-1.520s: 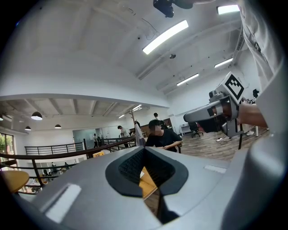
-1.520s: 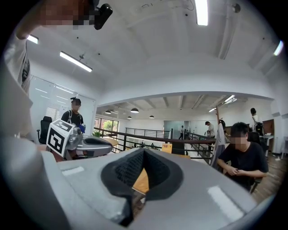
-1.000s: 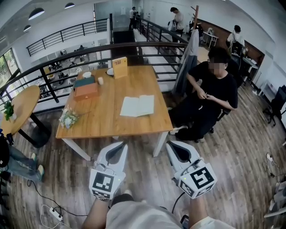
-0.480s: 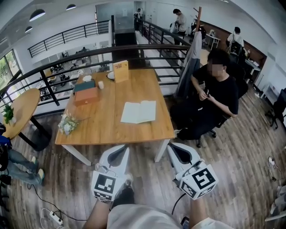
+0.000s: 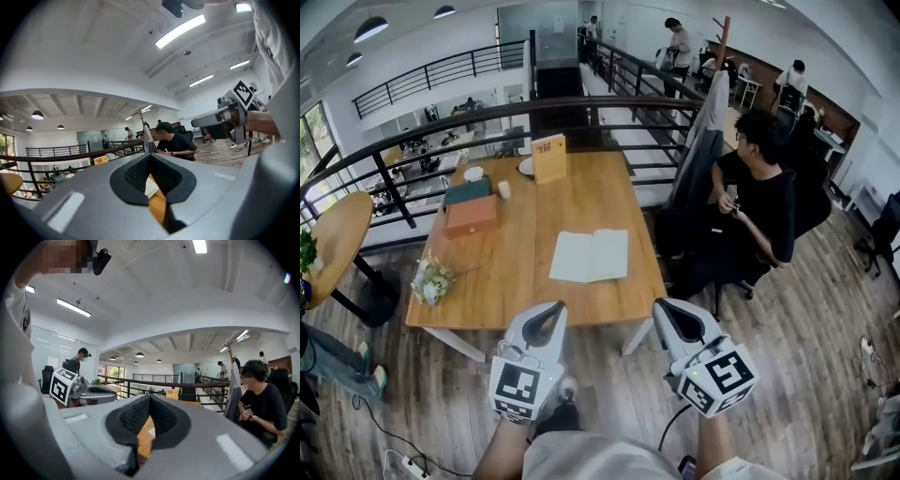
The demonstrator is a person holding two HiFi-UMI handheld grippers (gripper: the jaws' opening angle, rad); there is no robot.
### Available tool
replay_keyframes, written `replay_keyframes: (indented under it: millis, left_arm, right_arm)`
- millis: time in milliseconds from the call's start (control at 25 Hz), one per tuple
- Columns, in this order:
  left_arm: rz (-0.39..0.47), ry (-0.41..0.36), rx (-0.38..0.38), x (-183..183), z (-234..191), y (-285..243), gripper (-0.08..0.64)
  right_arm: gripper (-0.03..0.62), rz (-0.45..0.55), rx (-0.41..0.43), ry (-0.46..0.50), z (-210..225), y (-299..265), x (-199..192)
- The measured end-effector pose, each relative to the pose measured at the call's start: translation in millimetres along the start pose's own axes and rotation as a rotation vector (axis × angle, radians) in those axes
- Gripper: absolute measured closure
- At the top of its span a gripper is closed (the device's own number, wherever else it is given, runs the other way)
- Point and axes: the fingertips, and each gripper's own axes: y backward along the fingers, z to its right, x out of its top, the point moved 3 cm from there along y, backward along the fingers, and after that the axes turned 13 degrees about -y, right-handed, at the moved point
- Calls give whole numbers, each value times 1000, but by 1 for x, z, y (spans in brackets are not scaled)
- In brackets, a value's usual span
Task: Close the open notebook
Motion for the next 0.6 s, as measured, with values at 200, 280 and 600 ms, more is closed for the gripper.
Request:
replay_keyframes:
  millis: [200,280,600]
  left_arm:
    - [2,0,-20,-7,-23,-36,558]
    - [2,1,-26,-10,-32,-48,558]
    - [7,7,-47,-22,-61,-87,558]
  right_arm:
    - [593,5,-11,3,20,-33,9]
    - [594,10,-14,14,26,-45,12]
    - [594,4,-36,28,47,-87,21]
